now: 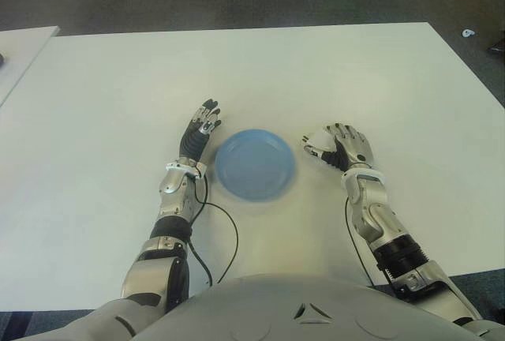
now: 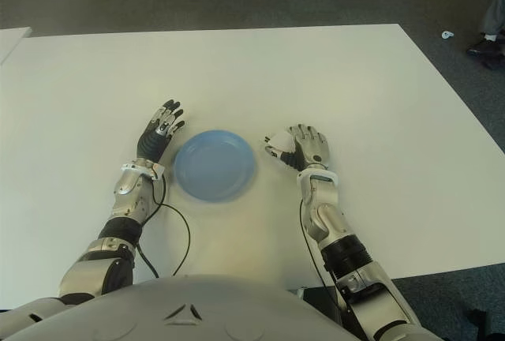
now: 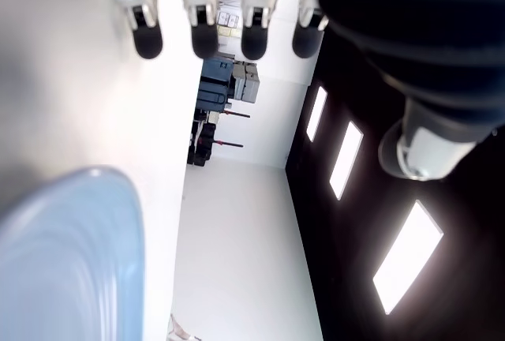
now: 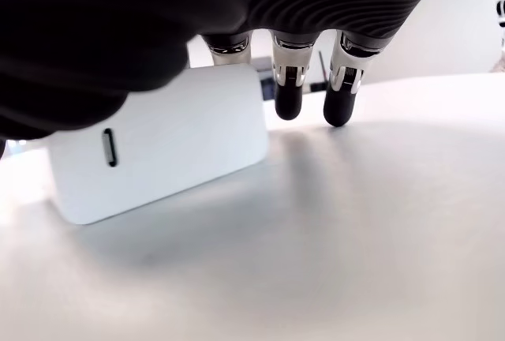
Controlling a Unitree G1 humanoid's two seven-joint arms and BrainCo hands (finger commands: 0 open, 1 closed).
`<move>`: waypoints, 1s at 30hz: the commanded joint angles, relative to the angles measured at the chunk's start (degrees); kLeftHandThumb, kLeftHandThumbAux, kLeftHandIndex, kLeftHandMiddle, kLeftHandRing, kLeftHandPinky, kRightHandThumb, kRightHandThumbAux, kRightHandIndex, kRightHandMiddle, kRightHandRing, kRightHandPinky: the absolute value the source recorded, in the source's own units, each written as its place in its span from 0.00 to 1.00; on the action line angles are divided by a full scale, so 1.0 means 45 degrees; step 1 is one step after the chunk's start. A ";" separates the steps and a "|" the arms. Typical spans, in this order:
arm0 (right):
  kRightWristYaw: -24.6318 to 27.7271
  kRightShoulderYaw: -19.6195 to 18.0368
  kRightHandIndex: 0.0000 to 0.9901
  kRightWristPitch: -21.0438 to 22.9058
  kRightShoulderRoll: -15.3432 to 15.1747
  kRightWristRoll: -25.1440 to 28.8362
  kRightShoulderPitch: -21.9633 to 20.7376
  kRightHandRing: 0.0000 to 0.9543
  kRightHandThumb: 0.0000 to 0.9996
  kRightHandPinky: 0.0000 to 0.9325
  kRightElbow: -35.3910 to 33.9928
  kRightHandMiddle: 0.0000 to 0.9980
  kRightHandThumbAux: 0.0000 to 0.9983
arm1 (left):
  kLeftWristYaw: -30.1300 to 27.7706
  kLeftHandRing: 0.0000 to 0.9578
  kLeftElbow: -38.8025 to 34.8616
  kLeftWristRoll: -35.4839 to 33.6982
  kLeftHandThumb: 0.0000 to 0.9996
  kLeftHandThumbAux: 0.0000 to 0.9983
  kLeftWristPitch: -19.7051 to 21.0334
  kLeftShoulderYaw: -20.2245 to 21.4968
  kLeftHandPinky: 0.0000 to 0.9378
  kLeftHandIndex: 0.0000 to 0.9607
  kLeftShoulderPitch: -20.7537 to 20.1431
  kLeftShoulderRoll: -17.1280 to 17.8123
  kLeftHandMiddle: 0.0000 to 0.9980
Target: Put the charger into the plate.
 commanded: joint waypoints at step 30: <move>0.1140 0.0211 0.00 0.1147 0.0234 -0.0034 0.0620 0.00 0.27 0.00 -0.0956 0.00 0.11 | 0.0086 0.05 0.0060 0.0006 0.00 0.46 0.0387 0.0023 0.07 0.00 0.0589 -0.0095 0.05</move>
